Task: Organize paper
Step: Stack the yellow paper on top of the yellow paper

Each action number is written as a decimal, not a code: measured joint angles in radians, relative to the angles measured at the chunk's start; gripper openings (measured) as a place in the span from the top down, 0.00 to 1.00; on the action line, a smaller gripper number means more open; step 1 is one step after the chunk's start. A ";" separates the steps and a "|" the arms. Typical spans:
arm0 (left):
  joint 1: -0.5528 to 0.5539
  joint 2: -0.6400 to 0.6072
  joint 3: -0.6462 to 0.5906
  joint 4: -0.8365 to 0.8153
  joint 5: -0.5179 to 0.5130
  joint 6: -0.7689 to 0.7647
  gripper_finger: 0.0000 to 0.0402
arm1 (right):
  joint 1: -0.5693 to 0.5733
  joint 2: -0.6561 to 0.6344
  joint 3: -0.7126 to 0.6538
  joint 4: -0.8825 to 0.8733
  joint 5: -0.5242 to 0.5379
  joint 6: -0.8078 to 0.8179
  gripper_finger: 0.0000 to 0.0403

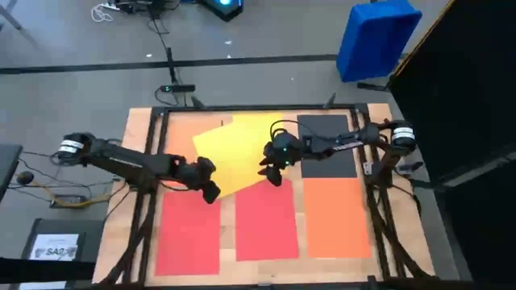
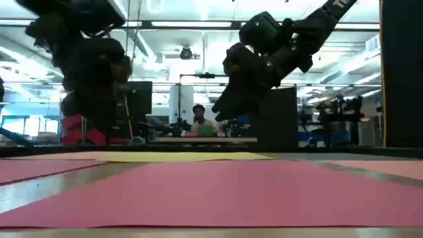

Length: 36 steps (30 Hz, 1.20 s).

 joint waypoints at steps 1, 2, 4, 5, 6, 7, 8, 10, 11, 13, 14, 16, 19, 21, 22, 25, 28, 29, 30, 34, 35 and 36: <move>0.000 -0.014 -0.016 0.004 0.014 -0.022 0.63 | 0.002 0.000 0.000 0.001 0.001 -0.003 0.56; 0.000 -0.027 -0.031 0.010 0.036 -0.044 0.63 | 0.005 0.000 0.000 0.005 0.001 -0.004 0.56; 0.000 -0.040 -0.057 0.011 0.068 -0.082 0.61 | 0.010 0.000 0.000 0.011 0.004 -0.012 0.56; 0.000 -0.043 -0.065 0.006 0.075 -0.103 0.61 | 0.013 0.000 0.000 0.009 0.013 -0.017 0.56; 0.000 -0.046 -0.071 0.005 0.078 -0.119 0.60 | 0.015 0.000 0.000 0.007 0.021 -0.026 0.56; 0.003 -0.048 -0.072 0.007 0.076 -0.127 0.58 | 0.015 0.000 0.000 0.007 0.028 -0.032 0.56; 0.008 -0.048 -0.073 0.011 0.070 -0.138 0.57 | 0.015 0.000 0.000 0.011 0.029 -0.036 0.56; 0.021 -0.039 -0.073 0.013 0.059 -0.156 0.54 | 0.014 0.000 0.000 0.011 0.032 -0.042 0.56; 0.029 -0.036 -0.073 0.012 0.057 -0.157 0.53 | 0.013 0.000 0.000 0.006 0.037 -0.049 0.56; 0.046 -0.035 -0.073 0.011 0.057 -0.160 0.51 | 0.009 0.000 0.000 -0.005 0.051 -0.058 0.56; 0.054 -0.035 -0.073 0.012 0.056 -0.161 0.50 | 0.008 0.000 0.000 -0.007 0.051 -0.059 0.56; 0.070 -0.031 -0.073 0.008 0.056 -0.162 0.48 | 0.006 0.000 0.000 -0.007 0.052 -0.065 0.56; 0.093 -0.028 -0.073 0.008 0.072 -0.163 0.47 | 0.006 0.000 0.000 -0.030 0.059 -0.083 0.56; 0.106 -0.022 -0.073 0.004 0.079 -0.163 0.47 | 0.000 0.000 0.000 -0.038 0.069 -0.085 0.56; 0.114 -0.018 -0.073 0.007 0.081 -0.163 0.47 | -0.005 0.000 0.000 -0.041 0.076 -0.085 0.56; 0.133 0.003 -0.073 0.017 0.099 -0.163 0.47 | -0.022 0.000 0.000 -0.049 0.081 -0.085 0.56; 0.142 0.039 -0.073 0.035 0.145 -0.160 0.47 | -0.033 0.000 0.000 -0.049 0.084 -0.085 0.56; 0.142 0.054 -0.073 0.045 0.154 -0.160 0.47 | -0.035 0.000 0.000 -0.048 0.083 -0.085 0.56; 0.143 0.069 -0.073 0.059 0.160 -0.160 0.47 | -0.036 0.000 0.000 -0.047 0.083 -0.085 0.56; 0.143 0.123 -0.072 0.137 0.172 -0.159 0.47 | -0.037 0.000 0.000 -0.047 0.082 -0.101 0.56; 0.142 0.137 -0.071 0.157 0.176 -0.159 0.47 | -0.037 0.000 0.000 -0.046 0.080 -0.101 0.56; 0.142 0.152 -0.070 0.169 0.177 -0.159 0.47 | -0.038 0.000 0.000 -0.046 0.080 -0.102 0.56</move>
